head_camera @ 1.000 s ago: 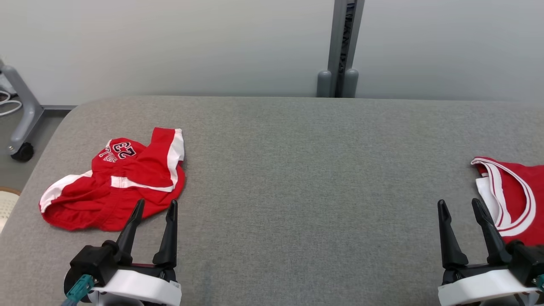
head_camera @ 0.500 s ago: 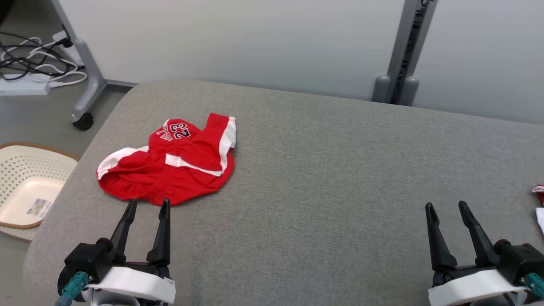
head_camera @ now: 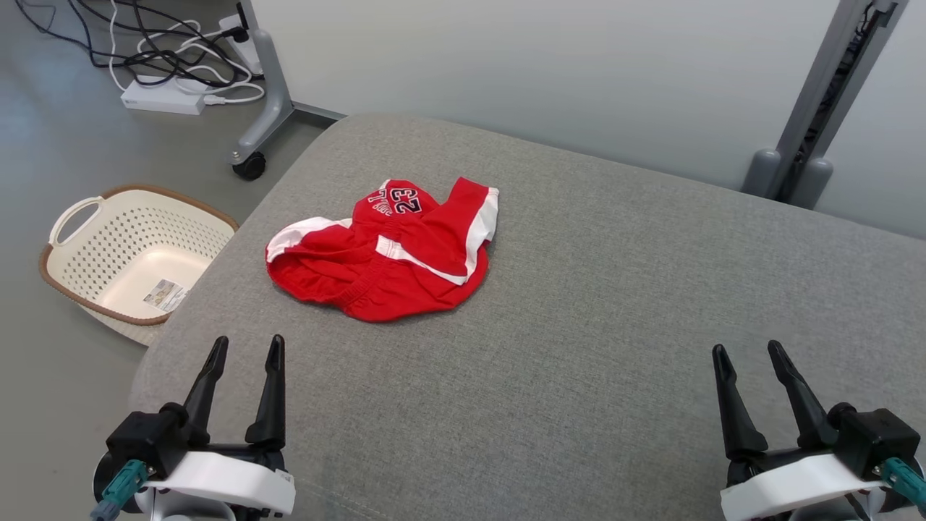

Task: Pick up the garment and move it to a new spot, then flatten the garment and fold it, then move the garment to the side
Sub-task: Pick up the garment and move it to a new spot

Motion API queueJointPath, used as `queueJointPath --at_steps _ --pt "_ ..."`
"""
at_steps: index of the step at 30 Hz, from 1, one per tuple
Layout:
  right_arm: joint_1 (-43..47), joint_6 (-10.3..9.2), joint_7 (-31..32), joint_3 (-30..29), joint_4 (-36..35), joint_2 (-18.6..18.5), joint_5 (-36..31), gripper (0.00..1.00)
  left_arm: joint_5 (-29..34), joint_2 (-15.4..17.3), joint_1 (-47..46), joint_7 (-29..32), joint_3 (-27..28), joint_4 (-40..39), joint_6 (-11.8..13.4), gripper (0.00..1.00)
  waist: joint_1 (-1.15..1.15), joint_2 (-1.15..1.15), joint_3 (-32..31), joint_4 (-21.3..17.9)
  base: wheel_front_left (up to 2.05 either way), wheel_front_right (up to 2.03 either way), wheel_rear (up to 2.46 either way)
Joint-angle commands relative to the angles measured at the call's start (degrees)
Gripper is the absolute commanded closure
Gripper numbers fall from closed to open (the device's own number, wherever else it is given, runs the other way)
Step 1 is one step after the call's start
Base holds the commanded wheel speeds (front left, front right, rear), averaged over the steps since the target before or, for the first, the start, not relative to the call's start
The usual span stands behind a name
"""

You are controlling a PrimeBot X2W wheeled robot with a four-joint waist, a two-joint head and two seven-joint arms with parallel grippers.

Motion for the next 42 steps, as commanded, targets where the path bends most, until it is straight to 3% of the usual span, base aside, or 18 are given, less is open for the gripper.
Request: queueJointPath --at_steps 1,10,19,29,38,42 --pt "-0.72 0.00 -0.35 0.04 0.11 -0.43 0.14 0.00 0.25 0.19 -0.39 -0.07 0.14 0.18 -0.11 0.00 0.00 0.00 0.07 0.71 0.00 0.00 0.00" --pt "-1.22 0.00 -0.33 1.15 0.46 -0.77 0.35 0.00 -0.89 0.55 -0.52 -0.07 -0.34 0.41 -0.11 0.00 0.00 0.00 0.57 1.09 0.00 0.00 0.00" --pt "-2.31 0.00 -0.02 2.20 0.63 -1.00 0.50 0.00 -2.95 2.24 -4.20 1.40 -1.71 1.48 -0.10 0.00 0.00 0.00 1.95 -1.24 0.00 0.00 0.00" --pt "-6.74 0.00 -0.16 4.07 0.68 0.58 -0.68 0.00 -9.58 10.99 -18.96 8.17 -4.67 6.10 -0.10 0.00 0.00 0.00 8.86 -7.76 0.00 0.00 0.00" --pt "-10.50 0.00 -0.85 4.96 2.15 2.06 -1.22 0.00 -22.50 21.16 -30.92 17.05 -7.55 15.42 -0.10 0.00 0.00 0.00 13.33 -16.30 0.00 0.00 0.00" --pt "-11.65 0.00 -1.07 5.60 2.33 2.43 -1.10 0.00 -29.00 24.10 -33.91 21.39 -9.88 20.02 -0.10 0.00 0.00 0.00 14.65 -19.89 0.00 0.00 0.00"
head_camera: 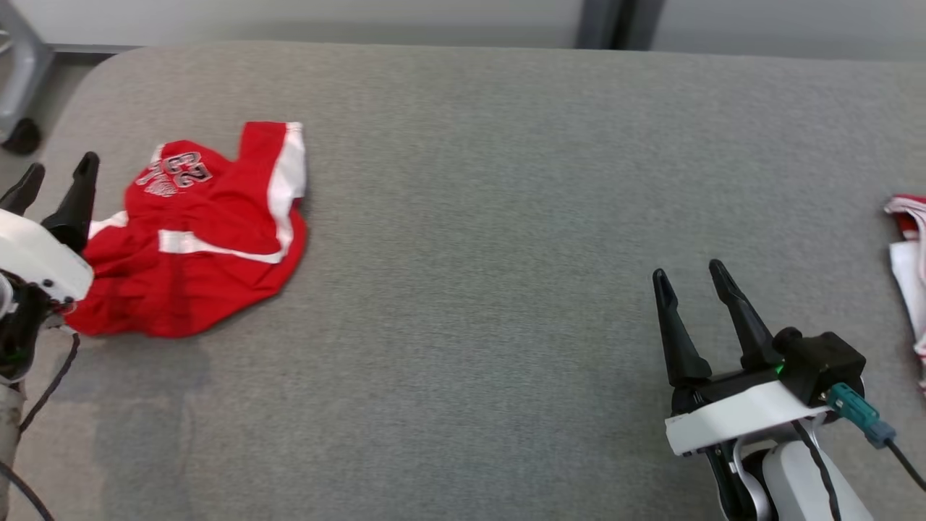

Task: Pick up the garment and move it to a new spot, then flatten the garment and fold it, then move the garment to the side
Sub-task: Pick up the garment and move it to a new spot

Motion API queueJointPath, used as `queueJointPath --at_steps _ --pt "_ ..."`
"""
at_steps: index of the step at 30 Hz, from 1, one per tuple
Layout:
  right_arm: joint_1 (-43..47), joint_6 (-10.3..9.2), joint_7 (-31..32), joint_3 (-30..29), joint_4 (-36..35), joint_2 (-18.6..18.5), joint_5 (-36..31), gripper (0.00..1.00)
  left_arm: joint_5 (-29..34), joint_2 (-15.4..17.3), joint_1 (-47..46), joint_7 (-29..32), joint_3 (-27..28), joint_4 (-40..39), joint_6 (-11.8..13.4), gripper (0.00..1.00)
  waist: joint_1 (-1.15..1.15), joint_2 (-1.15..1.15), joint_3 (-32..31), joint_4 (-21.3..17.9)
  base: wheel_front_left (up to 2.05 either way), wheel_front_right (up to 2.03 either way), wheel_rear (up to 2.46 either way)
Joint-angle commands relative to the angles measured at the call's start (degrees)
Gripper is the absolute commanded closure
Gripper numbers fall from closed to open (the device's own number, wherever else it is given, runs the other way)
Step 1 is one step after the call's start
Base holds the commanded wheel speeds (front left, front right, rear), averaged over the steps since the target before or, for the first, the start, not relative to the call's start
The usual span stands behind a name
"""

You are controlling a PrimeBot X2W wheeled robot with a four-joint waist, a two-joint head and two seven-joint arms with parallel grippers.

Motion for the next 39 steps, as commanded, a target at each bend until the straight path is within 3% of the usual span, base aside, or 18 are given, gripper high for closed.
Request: queueJointPath --at_steps 1,7,12,19,26,29,31,32,33,34,39 --pt "-1.00 0.00 -0.48 0.04 -0.18 0.06 -0.14 0.00 -4.06 0.76 -1.73 2.20 -0.56 2.08 -0.10 0.00 0.00 0.00 2.32 -3.97 0.00 0.00 0.00" --pt "-2.07 0.00 -0.52 0.64 -0.77 0.22 -0.05 0.00 -10.98 5.51 -4.81 9.17 -3.92 7.97 -0.06 0.00 0.00 0.00 4.36 -8.06 0.00 0.00 0.00" --pt "-2.73 0.00 -0.53 0.98 -1.27 0.30 0.35 0.00 -16.53 6.89 -6.82 14.73 -5.49 12.47 -0.06 0.00 0.00 0.00 5.85 -10.17 0.00 0.00 0.00" --pt "-3.00 0.00 -0.53 1.45 -1.54 0.24 1.33 0.00 -21.90 7.18 -7.69 21.38 -6.04 17.16 -0.06 0.00 0.00 0.00 7.11 -12.15 0.00 0.00 0.00" --pt "-2.77 0.00 -0.55 1.24 -1.26 0.25 1.80 0.00 -25.15 6.54 -5.95 32.43 -9.90 19.54 -0.06 0.00 0.00 0.00 7.68 -13.06 0.00 0.00 0.00" --pt "-2.76 0.00 -0.55 1.17 -1.16 0.25 1.81 0.00 -26.06 6.32 -5.87 33.46 -10.45 19.38 -0.06 0.00 0.00 0.00 7.65 -13.03 0.00 0.00 0.00" --pt "-2.79 0.00 -0.55 1.15 -0.99 0.25 1.78 0.00 -26.16 6.41 -5.89 33.42 -10.77 19.27 -0.06 0.19 0.00 0.00 7.56 -12.98 0.00 0.00 0.00" --pt "-2.82 0.00 -0.55 1.14 -0.92 0.25 1.81 0.00 -25.97 6.58 -6.02 32.33 -10.78 19.21 -0.06 0.34 0.00 0.00 7.51 -12.95 0.00 0.00 0.00" --pt "-2.85 0.00 -0.55 1.21 -0.80 0.25 1.89 0.00 -25.92 6.65 -6.34 30.53 -10.65 18.95 -0.06 0.75 0.00 0.00 7.35 -12.94 0.00 0.00 0.00" --pt "-2.81 0.00 -0.55 1.23 -0.72 0.24 1.95 0.00 -26.12 6.63 -6.25 30.07 -10.74 18.65 -0.06 1.00 0.00 0.00 7.23 -12.91 0.00 0.00 0.00" --pt "-2.19 0.00 -0.54 1.08 -0.38 0.23 2.13 0.00 -26.70 7.41 -6.19 28.38 -11.46 17.13 -0.09 1.00 0.00 0.00 5.78 -12.54 0.00 0.00 0.00"
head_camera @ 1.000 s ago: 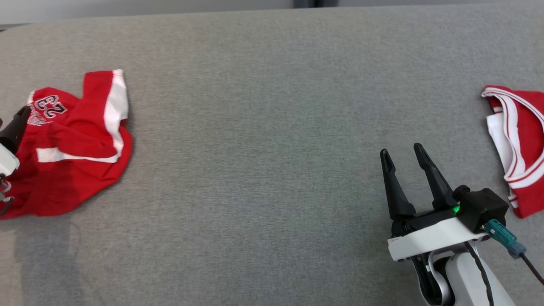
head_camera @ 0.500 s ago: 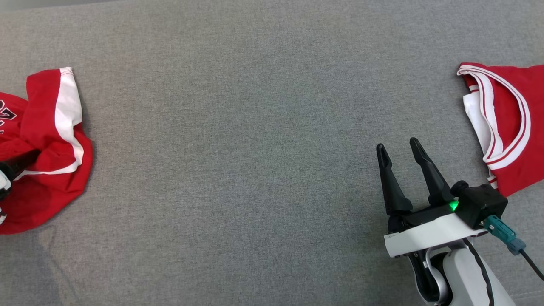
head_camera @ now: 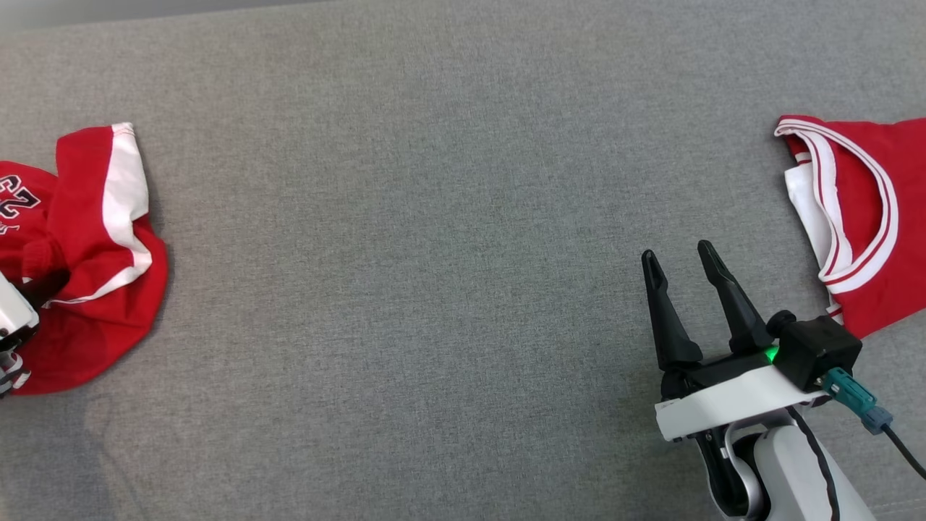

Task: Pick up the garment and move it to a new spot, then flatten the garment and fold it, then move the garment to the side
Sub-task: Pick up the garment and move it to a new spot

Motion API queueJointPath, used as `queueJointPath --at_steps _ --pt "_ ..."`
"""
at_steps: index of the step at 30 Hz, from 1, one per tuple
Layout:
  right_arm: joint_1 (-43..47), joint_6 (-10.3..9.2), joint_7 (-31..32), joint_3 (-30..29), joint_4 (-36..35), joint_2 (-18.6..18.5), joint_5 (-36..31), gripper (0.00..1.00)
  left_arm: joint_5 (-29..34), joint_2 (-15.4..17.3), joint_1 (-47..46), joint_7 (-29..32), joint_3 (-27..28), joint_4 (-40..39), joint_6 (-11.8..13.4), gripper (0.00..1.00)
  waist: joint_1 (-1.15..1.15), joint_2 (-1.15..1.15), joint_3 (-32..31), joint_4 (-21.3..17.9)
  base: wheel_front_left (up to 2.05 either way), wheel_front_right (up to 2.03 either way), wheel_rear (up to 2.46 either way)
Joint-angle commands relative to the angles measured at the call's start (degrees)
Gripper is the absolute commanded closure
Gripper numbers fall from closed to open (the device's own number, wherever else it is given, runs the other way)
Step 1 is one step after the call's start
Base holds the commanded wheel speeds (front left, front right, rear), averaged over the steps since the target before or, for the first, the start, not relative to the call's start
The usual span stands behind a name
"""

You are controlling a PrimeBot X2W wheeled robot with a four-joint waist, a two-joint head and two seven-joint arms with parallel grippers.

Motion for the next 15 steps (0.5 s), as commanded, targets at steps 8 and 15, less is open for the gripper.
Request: queueJointPath --at_steps 8,15 --pt "2.13 0.00 -0.39 -0.46 0.61 -0.32 1.15 0.00 0.18 0.50 -0.28 -2.85 -2.74 -4.74 -0.08 1.00 0.00 0.00 -6.30 0.92 0.00 0.00 0.00" --pt "4.52 0.00 -0.39 -1.23 1.11 -0.33 2.03 0.00 0.39 0.98 0.38 -3.67 -5.94 -11.38 -0.08 1.00 0.00 0.00 -11.79 1.00 0.00 0.00 0.00"
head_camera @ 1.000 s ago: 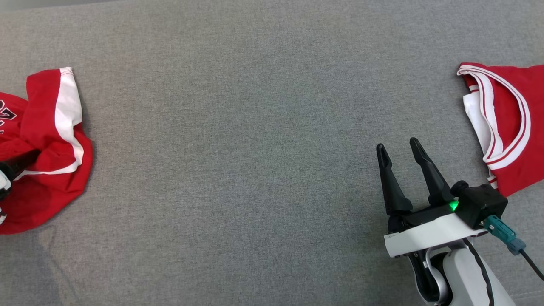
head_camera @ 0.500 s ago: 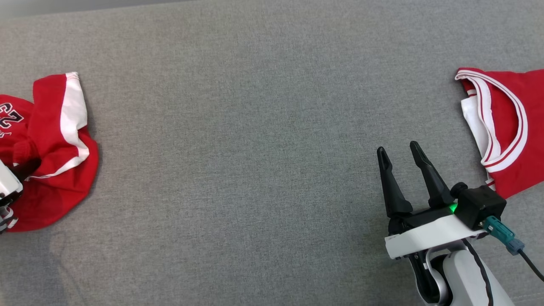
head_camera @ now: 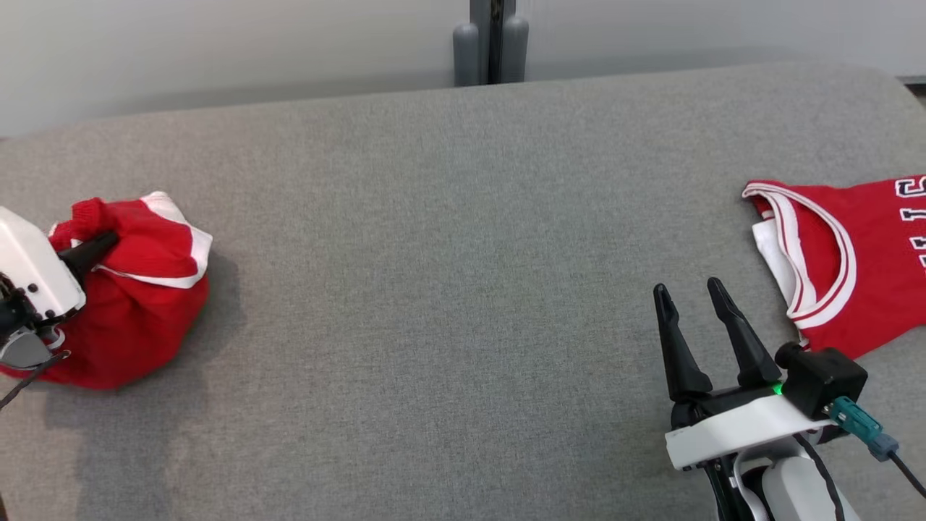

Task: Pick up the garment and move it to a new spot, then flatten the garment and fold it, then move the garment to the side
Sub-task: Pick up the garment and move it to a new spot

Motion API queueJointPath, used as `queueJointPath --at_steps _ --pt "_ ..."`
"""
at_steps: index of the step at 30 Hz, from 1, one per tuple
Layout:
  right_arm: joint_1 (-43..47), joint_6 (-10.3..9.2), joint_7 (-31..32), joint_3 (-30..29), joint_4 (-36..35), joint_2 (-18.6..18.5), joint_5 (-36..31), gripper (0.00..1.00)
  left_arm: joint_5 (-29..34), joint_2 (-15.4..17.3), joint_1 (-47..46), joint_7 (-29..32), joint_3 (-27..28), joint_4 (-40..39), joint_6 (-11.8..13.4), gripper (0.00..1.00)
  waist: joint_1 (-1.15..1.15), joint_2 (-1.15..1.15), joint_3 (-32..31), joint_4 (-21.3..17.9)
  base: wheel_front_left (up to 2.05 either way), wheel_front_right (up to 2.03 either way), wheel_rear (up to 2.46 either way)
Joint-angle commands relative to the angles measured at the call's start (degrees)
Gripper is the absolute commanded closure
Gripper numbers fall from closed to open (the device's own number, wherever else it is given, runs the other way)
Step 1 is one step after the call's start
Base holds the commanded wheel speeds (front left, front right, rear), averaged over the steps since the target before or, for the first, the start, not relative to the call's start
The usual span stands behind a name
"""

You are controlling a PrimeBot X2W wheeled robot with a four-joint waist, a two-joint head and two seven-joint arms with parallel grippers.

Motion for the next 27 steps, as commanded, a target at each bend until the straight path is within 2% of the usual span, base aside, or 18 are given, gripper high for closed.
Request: queueJointPath --at_steps 1,7,13,22,27 --pt "1.10 0.00 -0.38 -0.30 0.30 -0.32 0.33 0.00 0.29 0.08 0.38 -0.65 -0.81 -1.58 -0.07 1.00 0.00 0.00 -2.46 -0.08 0.00 0.00 0.00" --pt "2.45 0.00 -0.38 -1.19 0.20 -0.33 -0.12 0.00 1.77 0.45 0.40 -1.84 -4.44 -7.91 -0.08 1.00 0.00 0.00 -5.16 -1.26 0.00 0.00 0.00" --pt "3.31 0.00 -0.37 -2.09 -0.78 -0.32 -0.51 0.00 4.72 0.34 -1.48 -3.71 -9.33 -15.72 -0.07 1.00 0.00 0.00 -6.68 -4.26 0.00 0.00 0.00" --pt "3.97 0.00 -0.35 -3.05 -1.77 -0.33 -0.66 0.00 6.04 -4.83 -4.57 -8.02 -13.75 -25.26 -0.06 1.00 0.00 0.00 -7.25 -10.89 0.00 0.00 0.00" --pt "3.82 0.00 -0.34 -3.25 -2.23 -0.39 -0.88 0.00 7.55 -8.14 -5.61 -13.94 -15.36 -27.46 -0.06 1.00 0.00 0.00 -6.48 -14.21 0.00 0.00 0.00"
